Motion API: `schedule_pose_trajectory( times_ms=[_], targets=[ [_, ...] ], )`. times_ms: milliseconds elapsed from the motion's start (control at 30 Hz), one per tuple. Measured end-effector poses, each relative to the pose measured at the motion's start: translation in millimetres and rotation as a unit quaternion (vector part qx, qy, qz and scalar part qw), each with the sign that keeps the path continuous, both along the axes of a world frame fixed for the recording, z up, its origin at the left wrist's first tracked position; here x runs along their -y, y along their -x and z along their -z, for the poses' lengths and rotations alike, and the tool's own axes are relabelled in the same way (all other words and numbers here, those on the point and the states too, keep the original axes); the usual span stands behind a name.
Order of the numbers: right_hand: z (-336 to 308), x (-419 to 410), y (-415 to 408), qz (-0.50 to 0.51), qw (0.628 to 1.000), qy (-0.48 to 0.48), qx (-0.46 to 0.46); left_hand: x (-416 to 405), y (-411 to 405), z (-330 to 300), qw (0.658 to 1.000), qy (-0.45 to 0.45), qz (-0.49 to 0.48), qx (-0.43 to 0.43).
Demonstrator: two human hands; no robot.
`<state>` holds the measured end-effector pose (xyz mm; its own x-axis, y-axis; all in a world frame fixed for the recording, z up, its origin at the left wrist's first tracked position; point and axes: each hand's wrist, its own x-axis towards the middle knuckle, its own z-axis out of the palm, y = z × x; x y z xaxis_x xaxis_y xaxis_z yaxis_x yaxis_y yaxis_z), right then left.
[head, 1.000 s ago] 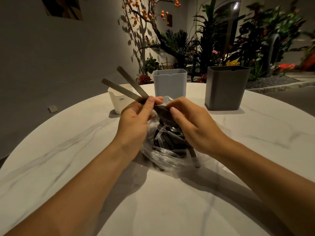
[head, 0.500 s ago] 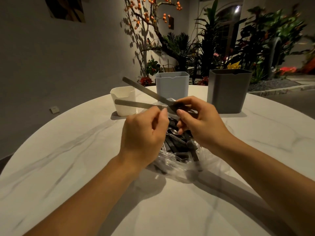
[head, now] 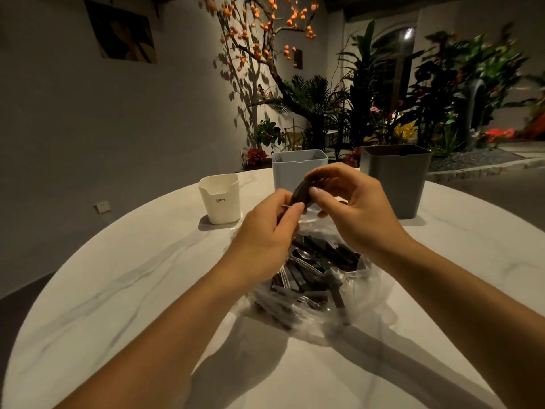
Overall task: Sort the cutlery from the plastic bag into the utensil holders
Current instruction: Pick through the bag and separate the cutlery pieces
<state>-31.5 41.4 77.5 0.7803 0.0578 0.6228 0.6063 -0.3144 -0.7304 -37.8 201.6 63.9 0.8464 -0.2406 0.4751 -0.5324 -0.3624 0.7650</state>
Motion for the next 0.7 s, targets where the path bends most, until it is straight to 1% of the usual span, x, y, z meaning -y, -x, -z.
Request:
schedule_pose_trajectory(
  times_ms=[100,167,367,433,500,567,600,633,700],
  targets=[
    [-25,3,-4,-0.025,1.0,-0.002,-0.015,3,-1,-19,0.993,0.082,0.03,-0.075],
    [-40,5,-8,-0.041,0.999,-0.009,-0.027,5,-6,-30,0.986,0.122,0.046,-0.103],
    [-78,13,-27,-0.023,0.999,0.029,0.004,12,-27,-59,0.976,0.164,0.076,-0.119],
    [-87,15,-37,-0.002,0.999,0.044,0.02,16,-36,-68,0.98,0.159,0.054,-0.105],
    [-95,17,-47,0.019,0.998,0.052,0.034,19,-47,-77,0.991,0.116,-0.009,-0.06],
    [-102,18,-57,0.039,0.996,0.054,0.053,19,-59,-87,0.991,0.112,-0.067,-0.018],
    [-105,19,-62,0.047,0.995,0.055,0.064,18,-65,-92,0.989,0.12,-0.078,-0.017],
    [-108,19,-66,0.055,0.994,0.055,0.074,18,-70,-96,0.989,0.127,-0.073,-0.035],
    [-113,19,-75,0.075,0.99,0.061,0.098,21,-77,-102,0.987,0.123,-0.043,-0.091]
  ],
)
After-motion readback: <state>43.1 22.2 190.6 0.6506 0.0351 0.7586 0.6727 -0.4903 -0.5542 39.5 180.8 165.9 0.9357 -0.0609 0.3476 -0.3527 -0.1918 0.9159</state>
